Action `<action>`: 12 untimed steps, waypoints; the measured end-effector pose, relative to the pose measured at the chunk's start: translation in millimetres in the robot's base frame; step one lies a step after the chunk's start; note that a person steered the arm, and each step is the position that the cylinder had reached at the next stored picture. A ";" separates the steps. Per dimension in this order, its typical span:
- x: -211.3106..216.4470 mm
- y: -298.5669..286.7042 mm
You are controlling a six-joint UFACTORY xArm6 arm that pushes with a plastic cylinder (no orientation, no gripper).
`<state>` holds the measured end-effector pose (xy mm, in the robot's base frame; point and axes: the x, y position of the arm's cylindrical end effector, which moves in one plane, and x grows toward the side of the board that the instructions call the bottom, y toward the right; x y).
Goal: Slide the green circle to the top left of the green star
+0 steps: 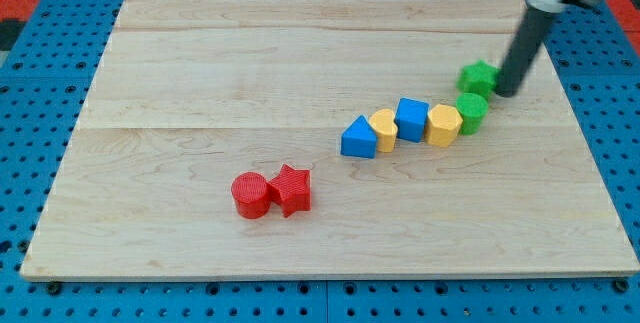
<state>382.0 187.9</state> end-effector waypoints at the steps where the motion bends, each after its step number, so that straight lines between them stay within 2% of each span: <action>1: -37.7 -99.8; 2: -46.5 -76.6; 3: -79.4 -84.0; 4: -104.2 -154.2; 5: -80.8 -196.2; 6: -74.7 -206.9; 7: -74.7 -131.2; 8: -59.5 -20.1; 9: -12.2 85.0; 10: 39.0 64.4; 11: 35.9 14.4; 12: 35.2 33.5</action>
<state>417.2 221.4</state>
